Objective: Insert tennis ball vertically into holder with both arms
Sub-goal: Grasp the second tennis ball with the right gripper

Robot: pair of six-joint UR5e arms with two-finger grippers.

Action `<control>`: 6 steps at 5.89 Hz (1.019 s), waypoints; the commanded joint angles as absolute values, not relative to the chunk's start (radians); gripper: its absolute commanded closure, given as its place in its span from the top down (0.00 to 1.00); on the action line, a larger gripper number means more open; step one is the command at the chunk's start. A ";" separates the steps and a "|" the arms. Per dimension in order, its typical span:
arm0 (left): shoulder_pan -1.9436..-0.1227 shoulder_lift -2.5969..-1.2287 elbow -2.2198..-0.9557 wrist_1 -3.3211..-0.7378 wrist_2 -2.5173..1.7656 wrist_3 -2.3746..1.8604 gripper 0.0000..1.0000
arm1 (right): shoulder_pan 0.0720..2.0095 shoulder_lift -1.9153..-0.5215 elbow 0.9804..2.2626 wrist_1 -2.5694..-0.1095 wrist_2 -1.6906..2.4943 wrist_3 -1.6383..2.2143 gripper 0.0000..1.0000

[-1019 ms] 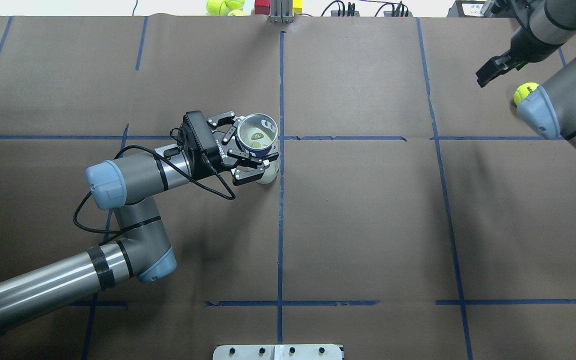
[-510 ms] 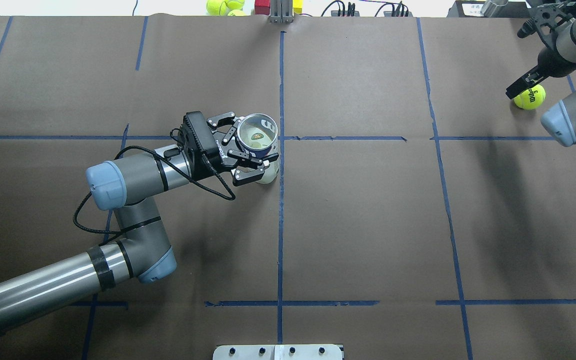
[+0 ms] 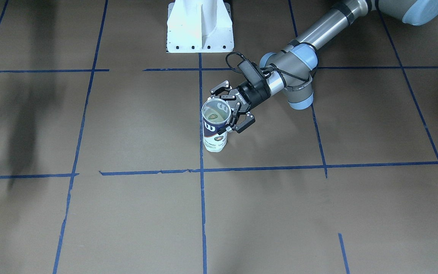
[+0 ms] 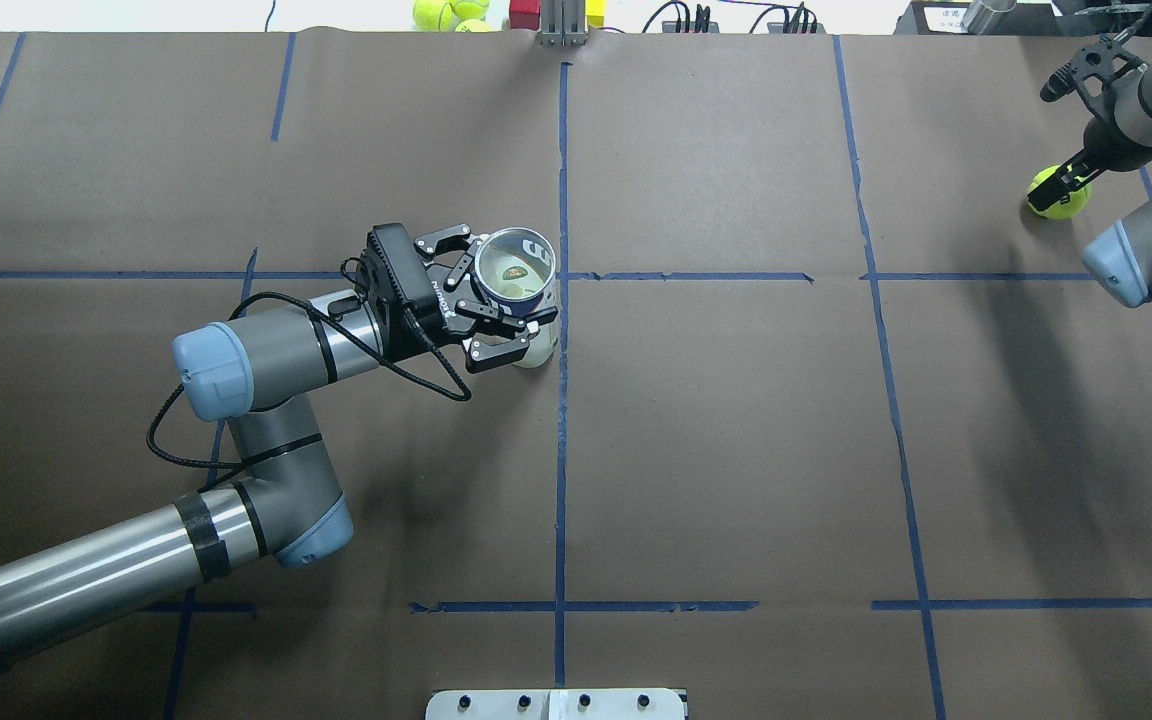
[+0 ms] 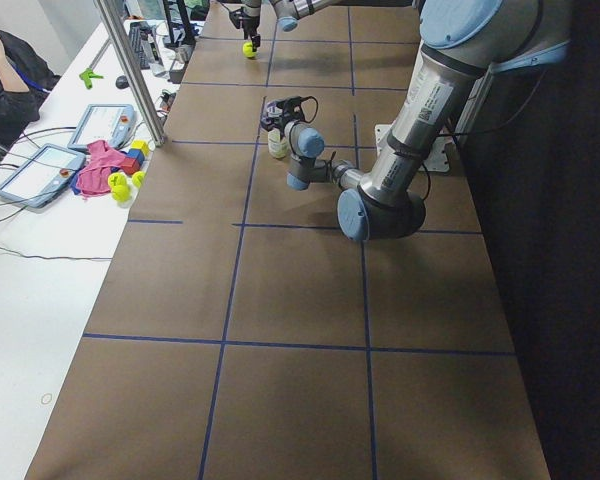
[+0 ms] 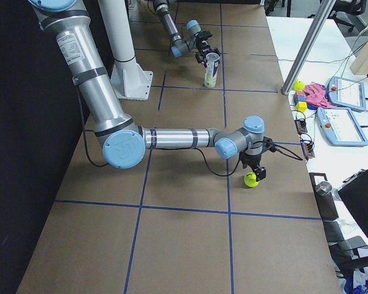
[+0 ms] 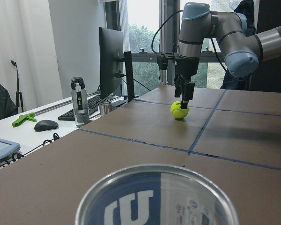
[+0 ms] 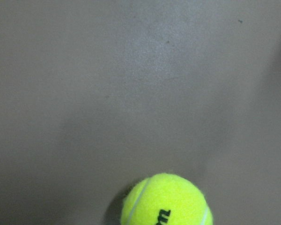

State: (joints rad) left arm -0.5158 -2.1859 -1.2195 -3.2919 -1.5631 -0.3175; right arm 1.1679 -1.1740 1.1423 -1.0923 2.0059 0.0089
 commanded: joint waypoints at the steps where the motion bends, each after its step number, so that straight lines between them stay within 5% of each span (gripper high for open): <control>1: -0.515 -2.186 -1.220 -3.292 -1.563 -0.318 0.90 | 1.145 -1.155 1.097 -1.092 1.939 -0.002 1.00; 3: -0.515 -2.186 -1.220 -3.292 -1.563 -0.318 0.90 | 1.135 -1.137 1.068 -1.089 1.931 0.000 0.99; 4: -0.515 -2.186 -1.220 -3.292 -1.563 -0.318 0.90 | 1.135 -1.140 1.065 -1.091 1.931 0.002 0.45; 5: -0.515 -2.186 -1.220 -3.292 -1.563 -0.318 0.90 | 1.138 -1.137 1.068 -1.086 1.934 0.005 0.11; 6: -0.515 -2.186 -1.220 -3.292 -1.563 -0.318 0.90 | 1.149 -1.134 1.098 -1.083 1.951 0.015 0.06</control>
